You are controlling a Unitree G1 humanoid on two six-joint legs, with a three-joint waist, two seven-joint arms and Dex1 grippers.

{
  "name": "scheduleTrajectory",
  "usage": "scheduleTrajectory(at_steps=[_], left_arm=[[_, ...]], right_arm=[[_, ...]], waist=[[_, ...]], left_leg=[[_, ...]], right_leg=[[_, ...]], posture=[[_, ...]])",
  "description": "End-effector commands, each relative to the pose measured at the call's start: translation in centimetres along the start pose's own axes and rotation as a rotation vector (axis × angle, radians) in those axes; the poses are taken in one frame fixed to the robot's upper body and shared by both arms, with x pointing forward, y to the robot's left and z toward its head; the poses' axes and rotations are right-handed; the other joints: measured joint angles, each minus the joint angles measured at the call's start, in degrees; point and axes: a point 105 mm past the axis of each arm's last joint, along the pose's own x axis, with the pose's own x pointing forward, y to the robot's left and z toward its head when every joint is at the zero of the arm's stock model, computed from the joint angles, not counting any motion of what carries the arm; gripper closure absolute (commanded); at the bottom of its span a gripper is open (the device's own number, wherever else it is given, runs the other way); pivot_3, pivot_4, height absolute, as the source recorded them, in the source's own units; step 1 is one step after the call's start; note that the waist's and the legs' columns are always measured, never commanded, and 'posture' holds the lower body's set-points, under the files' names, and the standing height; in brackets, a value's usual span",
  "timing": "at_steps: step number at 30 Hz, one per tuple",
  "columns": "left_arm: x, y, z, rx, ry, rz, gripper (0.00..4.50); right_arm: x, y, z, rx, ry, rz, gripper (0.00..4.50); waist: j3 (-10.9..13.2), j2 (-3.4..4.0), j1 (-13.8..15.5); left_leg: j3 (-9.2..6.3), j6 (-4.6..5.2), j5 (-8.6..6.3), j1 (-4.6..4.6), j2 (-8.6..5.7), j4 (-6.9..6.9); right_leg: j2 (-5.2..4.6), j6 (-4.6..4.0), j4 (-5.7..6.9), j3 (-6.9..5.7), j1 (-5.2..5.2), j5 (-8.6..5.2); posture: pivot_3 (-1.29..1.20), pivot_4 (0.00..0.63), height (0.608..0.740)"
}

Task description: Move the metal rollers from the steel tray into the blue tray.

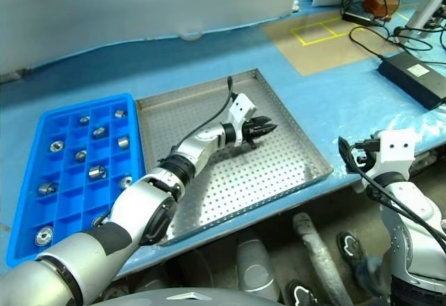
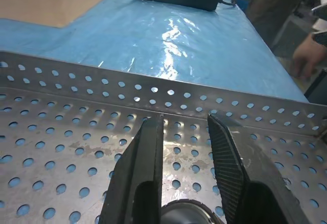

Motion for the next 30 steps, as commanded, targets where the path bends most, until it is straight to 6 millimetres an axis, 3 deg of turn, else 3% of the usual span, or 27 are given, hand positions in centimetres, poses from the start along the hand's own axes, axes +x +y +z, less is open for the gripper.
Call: scheduleTrajectory(at_steps=[1, 3, 10, 11, 19, 24, 28, 30], left_arm=[[1.7, -2.2, 1.2, 0.010, -0.056, -0.040, 2.94], [1.5, -2.0, 0.9, 0.016, -0.051, -0.021, 2.51], [1.3, -1.1, 1.5, 0.004, -0.077, 0.034, 0.20], [1.3, -1.1, 1.5, -0.006, -0.080, 0.032, 0.02], [0.3, 1.3, 1.2, -0.036, -0.067, 0.157, 0.02], [0.1, 2.4, 0.6, -0.174, -0.039, 0.231, 0.02], [0.1, 2.4, 0.0, -0.445, -0.049, 0.218, 0.02], [0.0, 2.4, -0.1, -0.494, -0.050, 0.215, 0.02]], right_arm=[[0.0, -0.2, 1.4, -0.038, -0.048, 0.006, 0.78], [0.3, -0.1, 1.4, -0.050, -0.039, 0.021, 0.78], [0.9, 0.1, 1.7, -0.070, -0.031, 0.053, 0.78], [1.1, 0.2, 1.7, -0.072, -0.030, 0.059, 0.78], [2.0, 1.1, 1.4, -0.080, -0.021, 0.096, 0.78], [2.1, 1.5, 1.0, -0.085, -0.014, 0.107, 0.78], [2.3, 1.7, 0.7, -0.089, -0.007, 0.113, 0.78], [2.3, 1.8, 0.5, -0.095, -0.002, 0.116, 0.78]], waist=[[0.0, 0.00, 0.1], [0.0, 0.00, 0.3], [0.0, 0.00, 1.2], [0.0, 0.00, 1.4], [0.0, 0.00, 2.5], [0.0, 0.00, 3.5], [0.0, 0.00, 4.5], [0.0, 0.00, 4.7]], left_leg=[[0.00, 0.00, 0.00, 0.01, -0.01, 0.00], [0.00, 0.00, 0.00, 0.03, -0.01, 0.01], [0.00, 0.00, 0.00, 0.09, -0.04, 0.03], [0.00, 0.00, 0.00, 0.08, -0.04, 0.03], [0.00, 0.01, 0.01, 0.08, -0.05, 0.02], [0.01, 0.01, 0.01, 0.09, -0.04, 0.03], [0.01, 0.01, 0.01, 0.10, -0.04, 0.02], [0.01, 0.01, 0.01, 0.09, -0.04, 0.02]], right_leg=[[-0.01, 0.12, 0.00, 0.00, 0.01, -0.07], [-0.02, 0.14, 0.00, 0.00, 0.04, -0.08], [-0.05, 0.13, 0.02, 0.00, 0.08, -0.08], [-0.05, 0.12, 0.02, 0.00, 0.09, -0.07], [-0.06, -0.22, 0.02, -0.01, 0.10, 0.13], [-0.06, -0.22, 0.04, -0.01, 0.10, 0.14], [-0.06, -0.25, 0.04, -0.01, 0.10, 0.15], [-0.06, -0.27, 0.04, -0.01, 0.09, 0.16]], posture=[[-0.67, 0.150, 0.740], [-0.65, 0.150, 0.740], [-0.61, 0.150, 0.740], [-0.61, 0.150, 0.740], [-0.58, 0.150, 0.740], [-0.58, 0.150, 0.740], [-0.57, 0.150, 0.740], [-0.57, 0.150, 0.740]])
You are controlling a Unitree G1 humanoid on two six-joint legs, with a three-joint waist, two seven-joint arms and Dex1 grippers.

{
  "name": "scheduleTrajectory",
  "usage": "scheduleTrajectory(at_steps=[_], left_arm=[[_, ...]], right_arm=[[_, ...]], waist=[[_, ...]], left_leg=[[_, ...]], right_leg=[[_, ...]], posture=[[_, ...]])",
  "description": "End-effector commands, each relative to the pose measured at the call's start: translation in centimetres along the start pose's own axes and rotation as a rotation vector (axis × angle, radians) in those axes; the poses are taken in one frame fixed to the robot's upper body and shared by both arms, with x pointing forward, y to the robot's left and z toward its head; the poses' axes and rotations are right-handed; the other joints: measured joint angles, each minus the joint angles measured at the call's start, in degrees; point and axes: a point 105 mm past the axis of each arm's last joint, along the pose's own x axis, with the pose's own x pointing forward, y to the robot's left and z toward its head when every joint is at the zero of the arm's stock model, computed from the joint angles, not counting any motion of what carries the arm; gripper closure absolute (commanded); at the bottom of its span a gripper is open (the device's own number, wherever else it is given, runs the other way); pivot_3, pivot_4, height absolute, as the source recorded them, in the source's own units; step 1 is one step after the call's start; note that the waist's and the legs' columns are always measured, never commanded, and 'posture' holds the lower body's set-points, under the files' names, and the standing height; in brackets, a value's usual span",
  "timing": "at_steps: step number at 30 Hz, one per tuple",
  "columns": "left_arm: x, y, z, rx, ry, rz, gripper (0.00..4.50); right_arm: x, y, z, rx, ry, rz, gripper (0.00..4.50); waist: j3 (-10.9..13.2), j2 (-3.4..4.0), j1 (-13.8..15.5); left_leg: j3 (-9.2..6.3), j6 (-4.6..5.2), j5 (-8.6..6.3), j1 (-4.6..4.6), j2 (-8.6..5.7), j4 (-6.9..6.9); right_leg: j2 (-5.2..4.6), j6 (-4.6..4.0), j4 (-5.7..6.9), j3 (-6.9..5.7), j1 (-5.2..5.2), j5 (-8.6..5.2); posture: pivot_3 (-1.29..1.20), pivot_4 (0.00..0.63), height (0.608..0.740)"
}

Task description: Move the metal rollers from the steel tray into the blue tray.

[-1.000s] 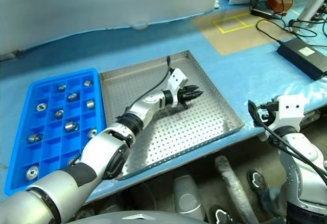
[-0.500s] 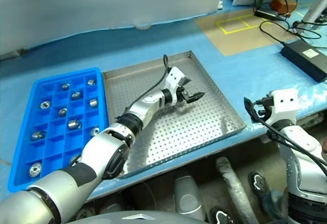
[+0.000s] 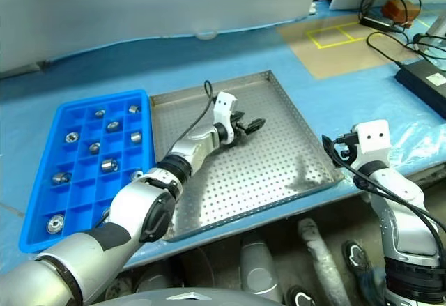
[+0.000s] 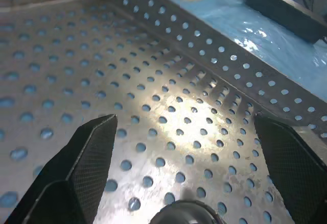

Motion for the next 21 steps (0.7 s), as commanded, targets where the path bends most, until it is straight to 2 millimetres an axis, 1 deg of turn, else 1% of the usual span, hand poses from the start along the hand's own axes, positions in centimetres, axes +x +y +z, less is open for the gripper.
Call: scheduleTrajectory(at_steps=[1, 2, 3, 5, 6, 8, 9, 10, 12, 15, 18, 21], left_arm=[[1.2, -2.8, 1.3, -0.067, -0.025, -0.087, 0.02], [1.1, -2.9, 1.3, -0.007, -0.029, -0.097, 0.02], [1.1, -3.2, 1.5, 0.008, -0.041, -0.115, 0.02], [1.1, -3.5, 2.0, -0.035, -0.065, -0.138, 0.02], [1.1, -3.5, 2.3, -0.077, -0.077, -0.144, 0.02], [1.1, -4.1, 3.0, -0.231, -0.105, -0.189, 0.02], [1.1, -4.5, 3.4, -0.306, -0.115, -0.222, 0.02], [1.1, -4.8, 3.7, -0.360, -0.122, -0.248, 0.02], [1.0, -5.0, 4.0, -0.412, -0.129, -0.267, 0.02], [0.9, -5.3, 4.3, -0.470, -0.127, -0.301, 0.02], [0.6, -6.1, 4.6, -0.514, -0.123, -0.370, 0.02], [0.5, -6.6, 5.1, -0.597, -0.134, -0.408, 0.02]], right_arm=[[0.0, 0.1, 0.9, -0.032, -0.039, 0.001, 0.78], [0.0, 0.2, 0.9, -0.033, -0.038, 0.005, 0.78], [0.0, 0.3, 0.9, -0.028, -0.038, 0.014, 0.78], [0.0, 0.7, 0.9, -0.009, -0.040, 0.041, 0.78], [0.0, 1.4, 1.1, 0.022, -0.052, 0.083, 0.78], [-0.6, 4.8, 3.4, 0.200, -0.148, 0.278, 0.78], [-0.8, 5.9, 4.4, 0.273, -0.186, 0.343, 0.78], [-0.9, 6.8, 4.9, 0.318, -0.198, 0.388, 0.78], [-0.8, 7.6, 5.0, 0.335, -0.181, 0.420, 0.78], [-0.2, 9.0, 5.6, 0.412, -0.189, 0.465, 0.78], [0.0, 10.7, 7.0, 0.542, -0.233, 0.540, 0.78], [0.5, 11.3, 7.7, 0.659, -0.256, 0.566, 0.78]], waist=[[0.0, -0.01, 0.3], [0.0, 0.00, 0.5], [0.0, -0.01, 0.6], [0.0, -0.01, 1.1], [0.0, -0.01, 1.3], [0.0, -0.01, 1.3], [0.0, 0.00, 1.2], [0.0, 0.02, 1.2], [0.0, 0.02, 1.6], [0.0, -0.02, 2.3], [0.0, -0.01, 3.1], [0.0, -0.01, 3.4]], left_leg=[[0.00, 0.00, 0.00, -0.01, 0.00, 0.00], [0.00, 0.01, 0.00, -0.01, 0.00, 0.00], [0.00, 0.01, -0.01, -0.01, 0.00, 0.00], [0.00, 0.01, -0.01, -0.02, 0.00, -0.01], [0.00, 0.01, -0.01, -0.02, 0.00, -0.01], [0.01, 0.02, 0.00, 0.00, 0.01, -0.03], [0.02, 0.03, 0.00, 0.03, 0.03, -0.04], [0.03, 0.03, 0.00, 0.05, 0.04, -0.04], [0.03, 0.03, 0.01, 0.03, 0.02, -0.01], [0.03, 0.03, 0.01, 0.05, 0.01, 0.00], [0.03, 0.04, 0.02, 0.05, 0.04, -0.03], [0.07, 0.13, 0.08, 0.02, 0.04, -0.08]], right_leg=[[0.00, 0.00, 0.00, 0.00, 0.00, 0.00], [0.00, -0.01, 0.00, 0.00, 0.00, 0.00], [0.00, -0.01, -0.01, 0.00, 0.01, 0.00], [0.00, -0.01, -0.01, 0.00, -0.01, 0.00], [0.00, -0.01, -0.01, 0.00, -0.01, 0.00], [0.00, -0.01, -0.01, 0.00, -0.01, 0.00], [0.01, -0.01, 0.01, 0.00, -0.02, 0.00], [0.01, -0.02, 0.04, 0.00, -0.05, 0.01], [0.00, -0.05, 0.06, 0.02, -0.08, 0.03], [-0.02, -0.10, 0.04, 0.02, 0.01, 0.06], [-0.01, -0.11, 0.05, 0.01, -0.02, 0.06], [-0.01, -0.12, 0.05, 0.02, -0.07, 0.05]], posture=[[-0.57, 0.150, 0.740], [-0.57, 0.150, 0.740], [-0.57, 0.150, 0.740], [-0.57, 0.150, 0.740], [-0.57, 0.150, 0.740], [-0.57, 0.150, 0.740], [-0.57, 0.150, 0.740], [-0.57, 0.150, 0.740], [-0.57, 0.150, 0.740], [-0.56, 0.150, 0.740], [-0.55, 0.150, 0.740], [-0.55, 0.150, 0.740]])
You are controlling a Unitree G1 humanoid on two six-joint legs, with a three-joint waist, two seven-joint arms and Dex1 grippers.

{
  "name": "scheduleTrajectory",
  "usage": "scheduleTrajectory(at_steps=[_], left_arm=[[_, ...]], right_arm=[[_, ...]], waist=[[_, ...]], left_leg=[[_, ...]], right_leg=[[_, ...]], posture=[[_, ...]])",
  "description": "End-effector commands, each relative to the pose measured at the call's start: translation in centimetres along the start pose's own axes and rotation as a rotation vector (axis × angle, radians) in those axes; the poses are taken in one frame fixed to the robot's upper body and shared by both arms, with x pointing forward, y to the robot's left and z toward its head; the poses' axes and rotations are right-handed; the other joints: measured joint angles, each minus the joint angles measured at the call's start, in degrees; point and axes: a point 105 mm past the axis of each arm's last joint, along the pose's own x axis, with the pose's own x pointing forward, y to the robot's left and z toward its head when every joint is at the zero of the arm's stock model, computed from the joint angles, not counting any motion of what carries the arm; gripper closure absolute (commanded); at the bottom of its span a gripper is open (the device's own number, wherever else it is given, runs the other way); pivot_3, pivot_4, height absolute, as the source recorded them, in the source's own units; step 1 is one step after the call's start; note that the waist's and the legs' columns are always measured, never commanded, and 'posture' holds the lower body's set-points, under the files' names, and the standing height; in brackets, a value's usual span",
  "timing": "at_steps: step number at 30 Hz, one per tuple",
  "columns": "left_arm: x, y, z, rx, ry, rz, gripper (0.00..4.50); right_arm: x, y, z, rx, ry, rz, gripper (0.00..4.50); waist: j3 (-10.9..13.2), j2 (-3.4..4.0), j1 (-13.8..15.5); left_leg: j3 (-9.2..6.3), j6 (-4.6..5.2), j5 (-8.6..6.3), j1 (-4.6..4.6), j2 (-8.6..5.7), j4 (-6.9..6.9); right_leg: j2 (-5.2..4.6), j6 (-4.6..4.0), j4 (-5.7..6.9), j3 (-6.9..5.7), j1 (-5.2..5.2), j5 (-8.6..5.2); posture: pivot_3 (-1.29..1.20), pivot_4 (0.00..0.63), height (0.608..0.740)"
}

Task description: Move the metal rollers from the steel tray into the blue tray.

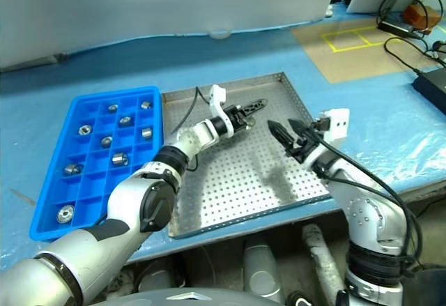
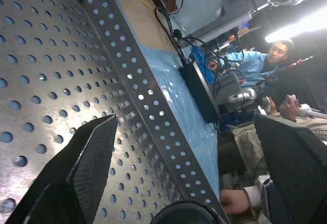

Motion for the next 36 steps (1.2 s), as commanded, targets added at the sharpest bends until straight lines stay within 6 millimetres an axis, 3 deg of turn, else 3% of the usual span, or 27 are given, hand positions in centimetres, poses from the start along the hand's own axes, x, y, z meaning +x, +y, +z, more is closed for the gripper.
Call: scheduleTrajectory(at_steps=[1, 19, 31, 36], left_arm=[[2.0, -4.1, -0.5, -0.082, -0.001, -0.160, 0.02], [2.0, -7.0, -0.5, -0.215, -0.008, -0.313, 0.02], [2.0, -7.0, -1.6, -0.193, 0.041, -0.308, 0.02], [2.0, -6.8, -2.1, -0.190, 0.060, -0.304, 0.00]], right_arm=[[0.6, 0.8, 1.1, 0.100, -0.069, 0.045, 0.78], [2.5, -0.1, 0.3, 0.221, -0.073, 0.001, 0.78], [3.1, 0.0, 1.0, 0.299, -0.130, 0.026, 0.78], [3.3, 0.0, 1.4, 0.332, -0.162, 0.038, 1.99]], waist=[[0.0, 0.00, 0.2], [0.0, 0.00, 4.8], [0.0, 0.00, 6.6], [0.0, 0.00, 6.9]], left_leg=[[0.01, 0.01, 0.00, 0.00, 0.00, 0.00], [0.10, -0.11, 0.00, 0.07, 0.04, -0.09], [0.12, -0.12, 0.03, 0.09, 0.05, -0.12], [0.13, -0.15, 0.03, 0.11, 0.06, -0.12]], right_leg=[[0.00, 0.00, 0.00, 0.00, 0.00, 0.00], [0.03, -0.02, 0.01, 0.08, -0.03, 0.01], [0.05, -0.02, 0.02, 0.13, -0.03, 0.01], [0.06, -0.02, 0.05, 0.15, -0.04, 0.01]], posture=[[-0.55, 0.150, 0.740], [-0.52, 0.150, 0.740], [-0.52, 0.150, 0.740], [-0.51, 0.150, 0.740]])
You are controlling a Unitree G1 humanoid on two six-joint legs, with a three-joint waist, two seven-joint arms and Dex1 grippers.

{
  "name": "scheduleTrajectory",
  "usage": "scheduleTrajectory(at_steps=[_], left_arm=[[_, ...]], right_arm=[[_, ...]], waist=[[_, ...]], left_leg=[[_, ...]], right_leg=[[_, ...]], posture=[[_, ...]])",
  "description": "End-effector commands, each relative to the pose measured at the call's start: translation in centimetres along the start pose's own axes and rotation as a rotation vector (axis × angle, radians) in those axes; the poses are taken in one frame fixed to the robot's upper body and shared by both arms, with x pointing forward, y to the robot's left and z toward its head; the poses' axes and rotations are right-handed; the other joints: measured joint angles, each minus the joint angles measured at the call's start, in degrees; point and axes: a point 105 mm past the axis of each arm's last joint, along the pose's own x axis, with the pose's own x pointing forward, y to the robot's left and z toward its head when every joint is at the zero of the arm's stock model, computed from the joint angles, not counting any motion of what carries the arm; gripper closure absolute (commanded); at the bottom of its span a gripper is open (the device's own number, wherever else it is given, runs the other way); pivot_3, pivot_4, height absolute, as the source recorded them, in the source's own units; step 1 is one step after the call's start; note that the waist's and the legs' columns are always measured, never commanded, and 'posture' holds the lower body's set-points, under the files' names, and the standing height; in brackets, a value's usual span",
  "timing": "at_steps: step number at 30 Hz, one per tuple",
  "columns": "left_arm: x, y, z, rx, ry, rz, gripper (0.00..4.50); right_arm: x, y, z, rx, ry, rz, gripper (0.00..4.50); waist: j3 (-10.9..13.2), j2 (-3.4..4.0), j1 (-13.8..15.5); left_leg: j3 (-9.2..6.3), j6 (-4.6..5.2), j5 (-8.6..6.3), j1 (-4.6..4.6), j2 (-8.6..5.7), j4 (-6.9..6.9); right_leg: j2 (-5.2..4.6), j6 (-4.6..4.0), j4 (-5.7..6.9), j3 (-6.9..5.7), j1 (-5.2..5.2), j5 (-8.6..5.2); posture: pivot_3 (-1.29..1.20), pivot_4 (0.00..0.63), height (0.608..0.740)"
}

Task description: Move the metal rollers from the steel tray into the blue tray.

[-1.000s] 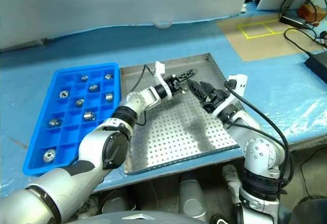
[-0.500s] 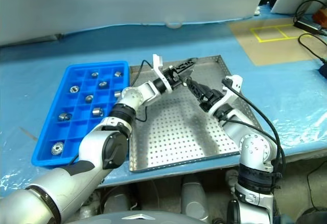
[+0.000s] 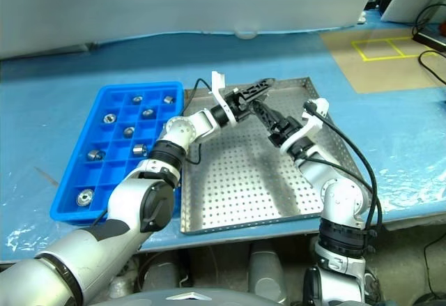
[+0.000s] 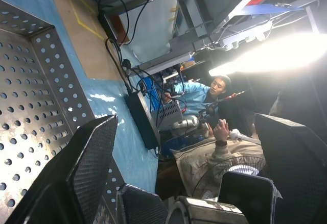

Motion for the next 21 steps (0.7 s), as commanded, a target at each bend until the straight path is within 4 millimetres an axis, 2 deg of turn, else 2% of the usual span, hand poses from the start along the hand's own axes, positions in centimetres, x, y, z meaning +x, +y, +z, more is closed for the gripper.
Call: scheduleTrajectory(at_steps=[1, 7, 8, 12, 15, 17, 21], left_arm=[[2.0, -1.5, -3.6, -0.074, 0.048, -0.094, 0.00], [2.0, -1.3, -3.6, -0.075, 0.042, -0.080, 0.00], [2.0, -1.0, -3.3, -0.068, 0.027, -0.067, 0.00], [1.9, -0.6, -2.4, -0.088, -0.034, -0.041, 0.00], [2.0, -0.8, -2.4, -0.089, -0.032, -0.050, 0.00], [2.0, -0.8, -2.5, -0.083, -0.025, -0.050, 0.00], [2.1, -0.7, -2.8, -0.081, -0.017, -0.044, 0.00]], right_arm=[[0.1, 0.6, 1.4, 0.016, -0.067, 0.031, 2.34], [0.1, 0.7, 1.7, 0.027, -0.081, 0.042, 4.45], [0.1, 0.8, 1.6, 0.026, -0.079, 0.044, 4.49], [0.0, 1.5, 1.1, 0.020, -0.053, 0.083, 4.49], [-0.1, 1.8, 0.9, 0.028, -0.051, 0.103, 4.49], [-0.1, 2.2, 0.9, 0.031, -0.053, 0.125, 4.09], [0.0, 2.7, 0.9, 0.041, -0.063, 0.148, 2.89]], waist=[[0.0, 0.00, 0.2], [0.0, 0.00, 1.1], [0.0, 0.00, 1.2], [0.0, 0.00, 1.3], [0.0, 0.00, 1.4], [0.0, 0.00, 1.6], [0.0, 0.00, 2.2]], left_leg=[[0.00, 0.00, 0.00, 0.00, 0.00, 0.00], [0.01, -0.04, 0.02, 0.02, 0.03, -0.02], [0.00, -0.04, 0.03, 0.03, 0.02, -0.01], [0.01, -0.06, 0.03, 0.04, 0.03, -0.02], [0.00, -0.05, 0.04, 0.03, 0.04, -0.02], [0.01, -0.06, 0.04, 0.03, 0.04, -0.03], [0.01, -0.07, 0.04, 0.05, 0.06, -0.02]], right_leg=[[0.00, 0.00, 0.00, 0.00, 0.00, 0.00], [0.04, 0.00, 0.02, 0.02, 0.00, 0.00], [0.04, 0.00, 0.03, 0.03, 0.00, 0.00], [0.06, -0.01, 0.03, 0.04, 0.00, 0.01], [0.06, -0.01, 0.03, 0.04, 0.00, 0.01], [0.06, -0.01, 0.03, 0.04, 0.00, 0.01], [0.10, -0.01, 0.04, 0.05, 0.00, 0.01]], posture=[[-0.51, 0.150, 0.740], [-0.52, 0.150, 0.740], [-0.52, 0.150, 0.740], [-0.52, 0.150, 0.740], [-0.52, 0.150, 0.740], [-0.52, 0.150, 0.740], [-0.52, 0.150, 0.740]])
